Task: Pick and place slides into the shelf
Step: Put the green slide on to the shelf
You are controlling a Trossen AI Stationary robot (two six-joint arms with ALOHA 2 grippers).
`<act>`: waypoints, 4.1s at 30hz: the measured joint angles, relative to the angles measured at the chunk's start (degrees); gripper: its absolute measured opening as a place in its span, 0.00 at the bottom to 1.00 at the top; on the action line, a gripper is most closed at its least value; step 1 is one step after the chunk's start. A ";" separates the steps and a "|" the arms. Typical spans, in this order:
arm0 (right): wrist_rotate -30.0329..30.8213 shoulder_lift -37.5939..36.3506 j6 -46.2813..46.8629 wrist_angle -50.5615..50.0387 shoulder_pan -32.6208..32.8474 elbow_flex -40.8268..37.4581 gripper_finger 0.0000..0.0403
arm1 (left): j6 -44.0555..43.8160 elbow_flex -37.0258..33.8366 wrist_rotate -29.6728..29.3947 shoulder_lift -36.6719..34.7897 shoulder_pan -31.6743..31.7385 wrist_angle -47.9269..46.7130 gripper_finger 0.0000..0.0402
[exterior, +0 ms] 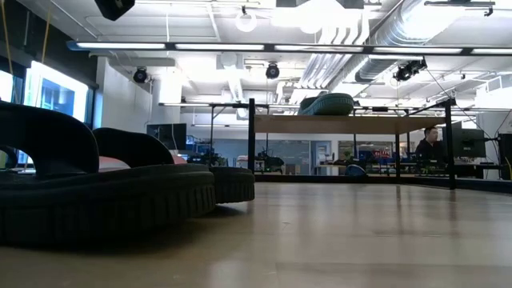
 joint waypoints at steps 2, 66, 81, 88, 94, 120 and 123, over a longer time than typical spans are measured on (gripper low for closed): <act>0.41 1.20 -0.62 -0.02 0.00 0.00 0.42 | -0.01 0.00 0.00 0.00 0.00 0.00 0.00; 73.04 -45.76 -51.87 11.71 -40.90 0.15 0.00 | 0.00 0.00 0.00 0.00 0.00 0.02 0.00; 60.52 -47.40 -99.94 23.72 -74.49 0.15 0.00 | 0.00 0.00 0.00 0.00 -0.01 0.00 0.00; 55.42 -47.48 -110.71 26.82 -81.53 -3.14 0.00 | -0.01 0.00 0.00 0.00 0.00 0.00 0.00; 54.45 -50.06 -118.94 39.62 -86.26 -14.73 0.00 | -0.02 0.00 0.00 -0.02 -0.02 0.02 0.00; 44.70 -45.50 -123.35 47.44 -96.13 -20.63 0.00 | 0.00 0.00 0.00 -0.02 -0.02 0.02 0.00; 43.26 -44.06 -123.30 47.97 -96.13 -20.63 0.00 | -0.01 0.00 0.00 -0.01 -0.02 0.01 0.00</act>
